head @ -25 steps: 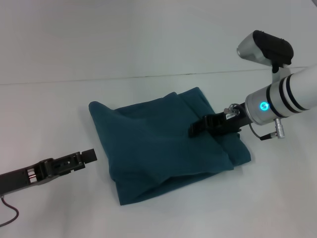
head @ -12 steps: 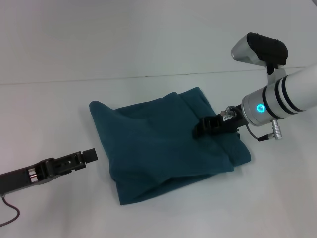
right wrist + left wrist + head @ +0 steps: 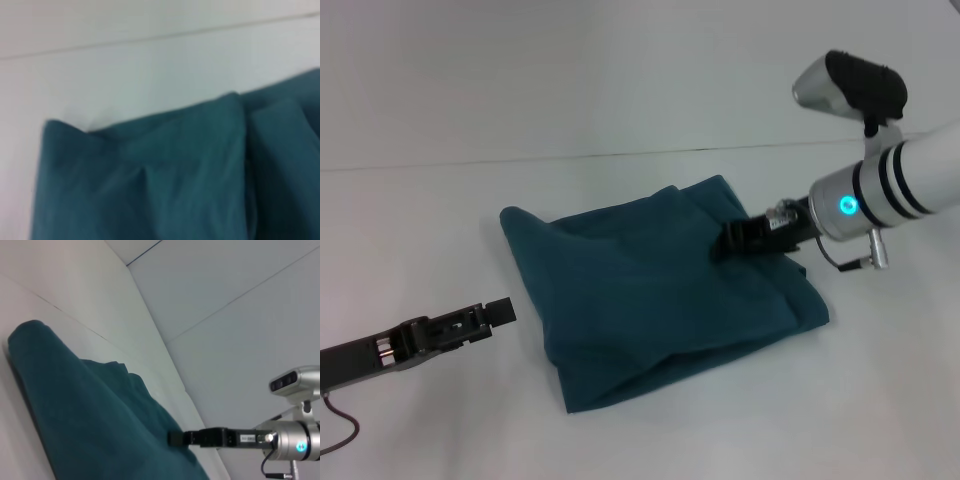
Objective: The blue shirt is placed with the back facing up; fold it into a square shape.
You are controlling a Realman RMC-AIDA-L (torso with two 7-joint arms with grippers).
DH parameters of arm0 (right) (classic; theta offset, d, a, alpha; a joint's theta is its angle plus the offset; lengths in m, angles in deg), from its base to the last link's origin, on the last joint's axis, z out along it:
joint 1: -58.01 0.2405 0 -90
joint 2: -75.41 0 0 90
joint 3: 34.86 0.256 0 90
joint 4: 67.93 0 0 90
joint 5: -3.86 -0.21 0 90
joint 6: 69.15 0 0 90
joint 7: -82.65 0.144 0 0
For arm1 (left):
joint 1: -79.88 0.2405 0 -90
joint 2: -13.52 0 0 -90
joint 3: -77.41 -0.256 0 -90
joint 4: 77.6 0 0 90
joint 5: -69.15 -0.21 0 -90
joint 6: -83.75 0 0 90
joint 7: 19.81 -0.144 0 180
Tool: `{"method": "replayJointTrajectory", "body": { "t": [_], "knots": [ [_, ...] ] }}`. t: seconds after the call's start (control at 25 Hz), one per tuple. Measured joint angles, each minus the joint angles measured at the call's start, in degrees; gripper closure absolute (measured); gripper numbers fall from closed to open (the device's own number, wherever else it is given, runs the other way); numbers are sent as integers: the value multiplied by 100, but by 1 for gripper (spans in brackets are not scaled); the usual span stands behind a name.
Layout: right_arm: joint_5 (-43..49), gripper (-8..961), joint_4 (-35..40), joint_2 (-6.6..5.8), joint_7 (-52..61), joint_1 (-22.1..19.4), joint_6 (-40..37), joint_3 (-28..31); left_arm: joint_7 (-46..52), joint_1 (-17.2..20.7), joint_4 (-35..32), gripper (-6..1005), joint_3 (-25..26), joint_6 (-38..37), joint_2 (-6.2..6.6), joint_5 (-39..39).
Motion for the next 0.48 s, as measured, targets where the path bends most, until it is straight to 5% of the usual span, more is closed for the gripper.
{"method": "replayJointTrajectory", "body": {
  "t": [0.48],
  "knots": [
    [-81,884,1489,-17,646,-104,-1127,-321,25,1,-15,62,79,8,13,0]
  ]
}}
